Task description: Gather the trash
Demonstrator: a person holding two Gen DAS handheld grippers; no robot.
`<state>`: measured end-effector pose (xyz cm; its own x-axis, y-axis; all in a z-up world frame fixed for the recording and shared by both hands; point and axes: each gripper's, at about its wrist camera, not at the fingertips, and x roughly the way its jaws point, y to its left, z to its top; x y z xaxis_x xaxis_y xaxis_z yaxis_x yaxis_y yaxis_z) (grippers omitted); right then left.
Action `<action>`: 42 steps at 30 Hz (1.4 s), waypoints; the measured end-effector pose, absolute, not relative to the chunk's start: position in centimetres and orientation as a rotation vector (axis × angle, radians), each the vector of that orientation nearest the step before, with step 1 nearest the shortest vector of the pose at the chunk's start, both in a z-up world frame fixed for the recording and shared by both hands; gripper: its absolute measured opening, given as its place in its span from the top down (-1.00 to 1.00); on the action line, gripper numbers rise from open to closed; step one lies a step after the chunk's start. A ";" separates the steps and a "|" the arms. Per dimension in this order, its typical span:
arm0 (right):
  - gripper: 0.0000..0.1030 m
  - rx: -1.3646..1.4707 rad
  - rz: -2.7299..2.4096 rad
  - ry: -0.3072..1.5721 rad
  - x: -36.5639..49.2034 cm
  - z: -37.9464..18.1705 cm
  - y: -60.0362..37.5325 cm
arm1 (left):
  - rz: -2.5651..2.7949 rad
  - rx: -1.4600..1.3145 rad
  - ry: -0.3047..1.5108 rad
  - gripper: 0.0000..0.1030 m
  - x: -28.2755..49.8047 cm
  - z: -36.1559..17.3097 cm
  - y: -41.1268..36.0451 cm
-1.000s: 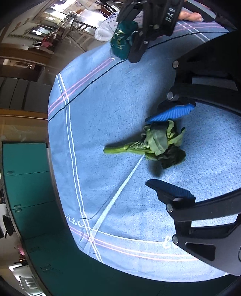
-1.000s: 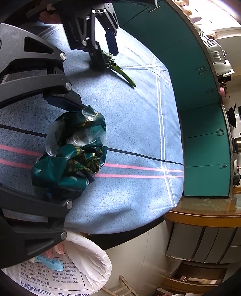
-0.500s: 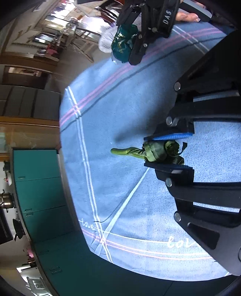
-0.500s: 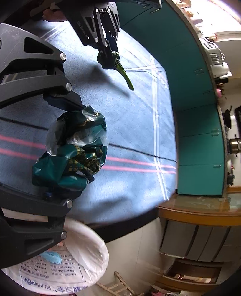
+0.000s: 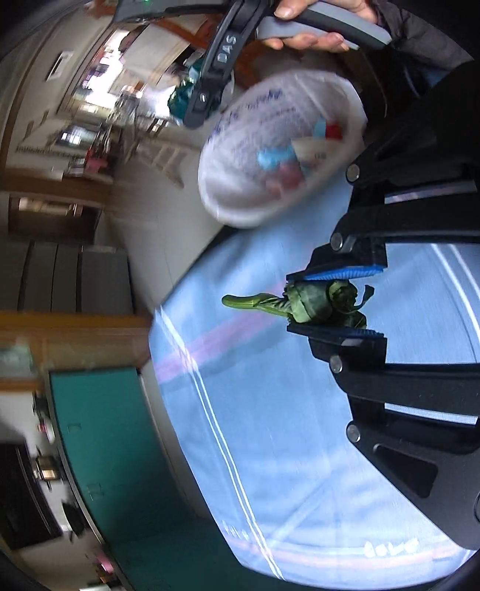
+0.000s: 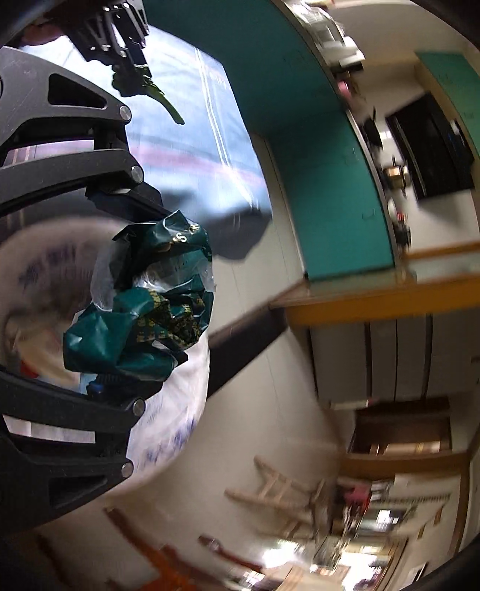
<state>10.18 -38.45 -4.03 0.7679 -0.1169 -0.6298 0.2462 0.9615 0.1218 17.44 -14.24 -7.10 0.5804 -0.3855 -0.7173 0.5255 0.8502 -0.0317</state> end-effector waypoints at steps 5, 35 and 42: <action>-0.26 0.208 -0.315 0.690 9.0 -4.7 -41.7 | -0.663 0.188 0.843 0.57 17.0 -8.3 -21.3; -0.91 0.197 -0.341 0.513 3.4 -2.6 -39.9 | -0.315 0.155 0.657 -0.94 12.4 -5.2 -14.3; -0.94 0.123 -0.225 0.425 -0.5 -3.6 -33.4 | -0.164 0.114 0.594 -0.94 8.3 -3.5 -7.8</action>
